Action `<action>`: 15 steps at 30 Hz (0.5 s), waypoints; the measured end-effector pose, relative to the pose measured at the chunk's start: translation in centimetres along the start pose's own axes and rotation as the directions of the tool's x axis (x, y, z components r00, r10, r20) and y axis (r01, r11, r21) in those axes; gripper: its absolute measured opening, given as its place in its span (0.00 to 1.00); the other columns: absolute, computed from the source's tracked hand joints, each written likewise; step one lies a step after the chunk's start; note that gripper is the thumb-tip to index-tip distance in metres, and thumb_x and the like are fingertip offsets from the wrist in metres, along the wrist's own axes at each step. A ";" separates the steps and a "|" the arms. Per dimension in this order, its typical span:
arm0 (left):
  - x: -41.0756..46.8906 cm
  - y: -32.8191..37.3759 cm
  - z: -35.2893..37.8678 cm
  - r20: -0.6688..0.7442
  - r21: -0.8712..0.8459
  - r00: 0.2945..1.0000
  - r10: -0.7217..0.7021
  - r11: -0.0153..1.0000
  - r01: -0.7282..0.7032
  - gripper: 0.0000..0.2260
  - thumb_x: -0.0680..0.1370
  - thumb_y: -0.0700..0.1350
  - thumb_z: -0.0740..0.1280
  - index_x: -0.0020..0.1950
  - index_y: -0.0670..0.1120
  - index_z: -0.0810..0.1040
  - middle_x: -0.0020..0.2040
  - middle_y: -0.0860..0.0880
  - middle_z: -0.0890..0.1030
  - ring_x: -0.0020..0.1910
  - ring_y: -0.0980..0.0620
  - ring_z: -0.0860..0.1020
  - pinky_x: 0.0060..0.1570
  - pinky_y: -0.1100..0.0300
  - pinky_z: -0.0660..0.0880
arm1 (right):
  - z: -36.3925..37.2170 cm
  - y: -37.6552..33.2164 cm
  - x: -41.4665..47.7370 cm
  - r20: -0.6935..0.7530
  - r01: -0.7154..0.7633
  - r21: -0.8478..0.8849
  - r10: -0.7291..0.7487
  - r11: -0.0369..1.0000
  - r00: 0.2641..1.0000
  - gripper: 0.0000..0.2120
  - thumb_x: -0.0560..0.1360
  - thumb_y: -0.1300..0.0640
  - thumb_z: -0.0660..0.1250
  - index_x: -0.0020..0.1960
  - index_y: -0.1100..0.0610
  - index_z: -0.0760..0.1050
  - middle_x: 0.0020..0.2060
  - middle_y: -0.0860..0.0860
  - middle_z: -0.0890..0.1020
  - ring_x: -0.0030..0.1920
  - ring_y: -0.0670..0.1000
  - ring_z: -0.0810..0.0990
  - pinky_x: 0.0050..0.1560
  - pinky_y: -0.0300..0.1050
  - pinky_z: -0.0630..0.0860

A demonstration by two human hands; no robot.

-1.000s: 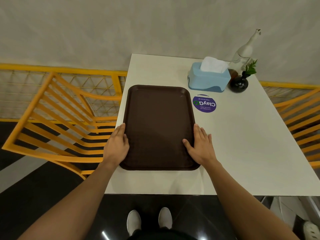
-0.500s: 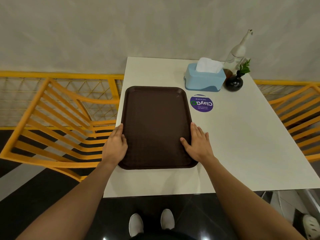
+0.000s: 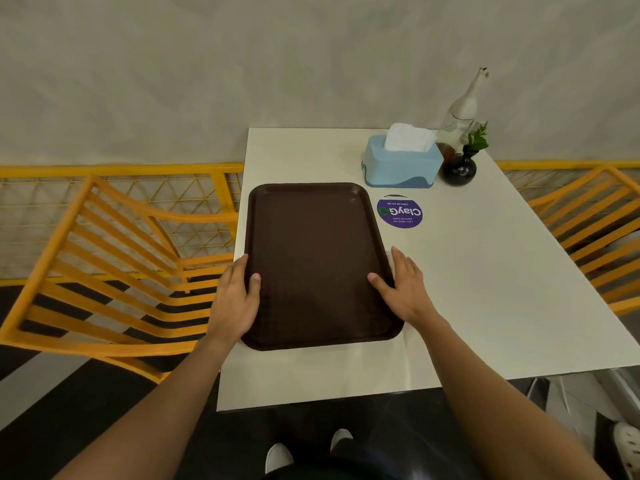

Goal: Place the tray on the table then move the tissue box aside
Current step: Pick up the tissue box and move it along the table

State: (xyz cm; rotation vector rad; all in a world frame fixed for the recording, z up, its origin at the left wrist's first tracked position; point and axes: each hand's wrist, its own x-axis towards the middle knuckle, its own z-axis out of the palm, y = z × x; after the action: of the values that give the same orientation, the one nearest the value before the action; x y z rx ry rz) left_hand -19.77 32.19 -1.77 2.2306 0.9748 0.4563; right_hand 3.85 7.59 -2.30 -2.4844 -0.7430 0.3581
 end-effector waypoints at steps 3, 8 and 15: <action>0.5 1.2 -0.2 -0.041 0.011 0.997 0.072 0.997 -0.072 0.23 0.85 0.53 0.57 0.79 0.46 0.64 0.75 0.45 0.68 0.75 0.46 0.64 0.73 0.47 0.65 | -0.9 1.0 -0.2 -0.070 -0.089 0.167 0.102 0.982 0.992 0.39 0.76 0.31 0.61 0.80 0.49 0.55 0.79 0.51 0.62 0.78 0.58 0.58 0.74 0.61 0.60; 3.3 5.8 1.2 -0.040 0.024 0.985 0.167 0.986 -0.166 0.22 0.84 0.53 0.59 0.77 0.48 0.68 0.78 0.49 0.64 0.78 0.49 0.60 0.73 0.55 0.57 | -3.5 2.2 -0.3 -0.123 -0.111 0.145 0.129 0.983 0.984 0.32 0.78 0.36 0.65 0.77 0.48 0.63 0.76 0.50 0.68 0.75 0.57 0.65 0.71 0.59 0.66; 9.3 14.2 5.4 -0.025 -0.016 0.958 0.285 0.958 -0.286 0.24 0.81 0.54 0.62 0.77 0.52 0.66 0.76 0.50 0.66 0.76 0.49 0.62 0.71 0.51 0.65 | -9.5 4.1 4.9 -0.198 -0.050 0.116 0.072 0.992 0.978 0.28 0.78 0.44 0.69 0.75 0.50 0.68 0.74 0.51 0.70 0.73 0.55 0.67 0.69 0.52 0.66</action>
State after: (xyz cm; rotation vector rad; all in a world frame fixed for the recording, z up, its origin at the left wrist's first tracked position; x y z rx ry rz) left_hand -3.30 29.59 4.58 2.3622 0.6559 0.6171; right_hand 13.29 3.66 2.86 -2.3985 -0.5498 0.1607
